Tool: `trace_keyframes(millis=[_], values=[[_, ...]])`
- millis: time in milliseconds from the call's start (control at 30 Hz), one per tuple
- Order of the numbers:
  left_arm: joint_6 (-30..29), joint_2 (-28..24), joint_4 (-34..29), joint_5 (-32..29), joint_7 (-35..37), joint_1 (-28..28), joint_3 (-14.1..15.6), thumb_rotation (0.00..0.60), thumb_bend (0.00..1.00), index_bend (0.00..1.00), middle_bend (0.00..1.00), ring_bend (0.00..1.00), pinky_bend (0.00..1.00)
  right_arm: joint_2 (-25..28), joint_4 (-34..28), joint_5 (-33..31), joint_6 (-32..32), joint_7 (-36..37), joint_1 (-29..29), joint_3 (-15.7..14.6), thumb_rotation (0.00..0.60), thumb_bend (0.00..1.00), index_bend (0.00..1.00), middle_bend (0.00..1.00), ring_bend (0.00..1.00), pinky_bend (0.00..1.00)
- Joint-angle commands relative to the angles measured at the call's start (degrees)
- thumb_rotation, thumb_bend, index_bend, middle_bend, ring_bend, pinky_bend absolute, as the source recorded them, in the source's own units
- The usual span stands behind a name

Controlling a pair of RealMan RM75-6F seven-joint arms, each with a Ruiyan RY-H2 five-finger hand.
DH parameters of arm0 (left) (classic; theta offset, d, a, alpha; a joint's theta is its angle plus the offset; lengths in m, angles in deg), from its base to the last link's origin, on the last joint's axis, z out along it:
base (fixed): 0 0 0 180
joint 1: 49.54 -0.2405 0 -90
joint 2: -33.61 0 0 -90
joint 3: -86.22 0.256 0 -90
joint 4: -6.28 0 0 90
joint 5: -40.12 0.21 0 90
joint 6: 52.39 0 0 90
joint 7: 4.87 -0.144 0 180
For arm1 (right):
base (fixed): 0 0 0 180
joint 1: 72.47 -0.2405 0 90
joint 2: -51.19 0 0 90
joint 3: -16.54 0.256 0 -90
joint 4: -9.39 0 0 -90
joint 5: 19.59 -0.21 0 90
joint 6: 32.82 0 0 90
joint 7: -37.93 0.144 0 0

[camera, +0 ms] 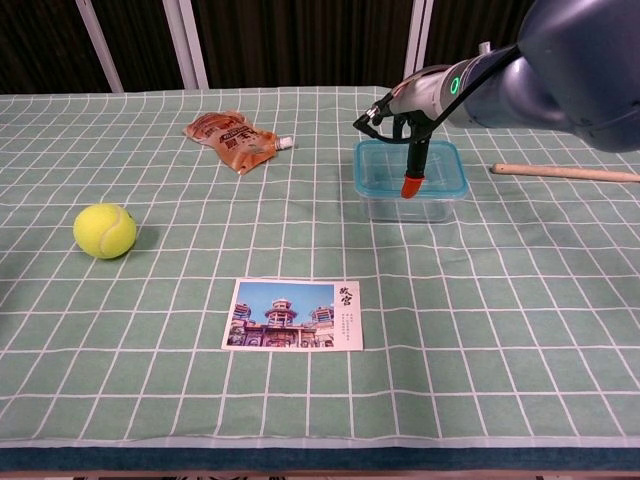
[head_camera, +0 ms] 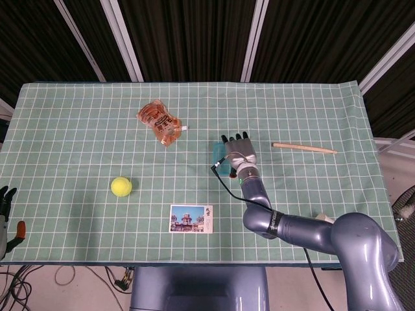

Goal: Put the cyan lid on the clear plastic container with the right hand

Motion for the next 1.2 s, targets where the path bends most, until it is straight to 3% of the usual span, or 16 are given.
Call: trace_keyframes(millis=[33,533,667,1200], values=[[0.0,0.0,0.0,0.0,0.0,0.0,0.0,0.600,0.50,0.05,0.00,0.00,0.00,-0.1,0.1,0.0,0.0,0.0,0.0,0.0,0.600,0.24,0.00,0.45,0.11,0.00],[0.0,-0.1,0.0,-0.2,0.1,0.0,0.0,0.600,0.50,0.04,0.00,0.00,0.00,-0.7,1.4,-0.7,-1.0,-0.6,0.0,-0.4,0.600,0.24,0.00,0.44,0.11,0.00],[0.0,-0.1,0.0,-0.3,0.1,0.0,-0.1,0.600,0.50,0.04,0.00,0.00,0.00,-0.9,1.5,-0.6,-1.1,-0.4,-0.1,-0.3,0.600,0.24,0.00,0.34,0.07,0.00],[0.0,0.0,0.0,-0.4,0.1,0.0,-0.1,0.600,0.50,0.04,0.00,0.00,0.00,-0.4,1.5,-0.6,-1.6,-0.2,0.0,-0.3,0.600,0.24,0.00,0.07,0.01,0.00]])
